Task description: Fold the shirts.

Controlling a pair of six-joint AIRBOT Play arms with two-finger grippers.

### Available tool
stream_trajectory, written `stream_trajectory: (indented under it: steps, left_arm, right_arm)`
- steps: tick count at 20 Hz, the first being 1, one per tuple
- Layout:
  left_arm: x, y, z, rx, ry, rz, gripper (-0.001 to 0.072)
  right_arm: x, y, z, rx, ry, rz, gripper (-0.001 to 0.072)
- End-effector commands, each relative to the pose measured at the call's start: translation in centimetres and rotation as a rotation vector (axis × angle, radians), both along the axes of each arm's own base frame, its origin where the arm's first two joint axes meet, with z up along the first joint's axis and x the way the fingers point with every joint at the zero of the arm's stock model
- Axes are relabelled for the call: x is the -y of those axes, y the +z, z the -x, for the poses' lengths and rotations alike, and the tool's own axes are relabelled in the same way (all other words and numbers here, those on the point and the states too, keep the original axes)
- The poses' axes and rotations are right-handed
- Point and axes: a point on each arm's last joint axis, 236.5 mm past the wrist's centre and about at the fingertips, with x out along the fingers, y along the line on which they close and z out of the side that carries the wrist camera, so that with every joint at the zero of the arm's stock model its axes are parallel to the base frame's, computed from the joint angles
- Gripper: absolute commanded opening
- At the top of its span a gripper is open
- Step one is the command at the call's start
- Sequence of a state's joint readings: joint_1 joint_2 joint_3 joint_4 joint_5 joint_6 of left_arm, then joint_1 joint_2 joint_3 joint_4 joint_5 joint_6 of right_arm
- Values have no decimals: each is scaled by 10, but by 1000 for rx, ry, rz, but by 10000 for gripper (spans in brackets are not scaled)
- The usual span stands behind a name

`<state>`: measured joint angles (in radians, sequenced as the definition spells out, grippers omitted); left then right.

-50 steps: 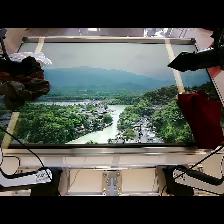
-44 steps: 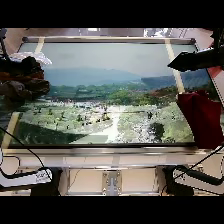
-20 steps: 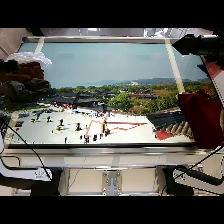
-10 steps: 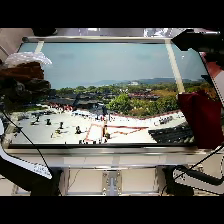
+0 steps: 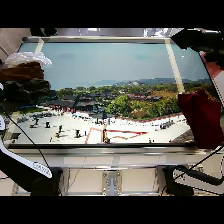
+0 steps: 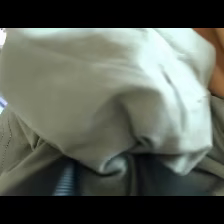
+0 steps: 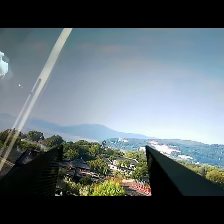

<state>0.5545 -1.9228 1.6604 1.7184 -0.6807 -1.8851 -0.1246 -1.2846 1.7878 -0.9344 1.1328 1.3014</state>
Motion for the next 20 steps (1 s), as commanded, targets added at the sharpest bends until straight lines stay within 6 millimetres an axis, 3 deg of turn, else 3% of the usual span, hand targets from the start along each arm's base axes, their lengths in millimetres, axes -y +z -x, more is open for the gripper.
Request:
stream_trajectory:
  steps: [1,3,5,7,9,11,15,17,20]
  left_arm:
    - [2,-1,-3,2,-10,-3,13]
    - [11,18,-2,1,-18,-4,13]
    - [22,56,0,20,-28,-17,13]
    - [44,115,5,56,-64,-51,13]
    - [84,171,9,88,-191,-74,13]
    - [151,218,19,131,-365,-23,13]
    - [305,278,47,237,-708,237,13]
    - [379,293,65,254,-893,363,14]
    - [457,290,79,220,-1073,430,28]
  right_arm:
    - [-5,3,1,-6,4,-41,597]
    - [-9,6,2,-11,9,-73,597]
    - [-12,8,4,-17,14,-94,597]
    - [-14,8,8,-26,26,-91,597]
    - [-20,4,20,-66,65,-69,597]
    - [-26,2,38,-113,117,-39,597]
    - [-33,10,72,-165,200,32,596]
    - [-30,17,84,-165,210,77,596]
    - [-24,23,90,-156,196,117,596]
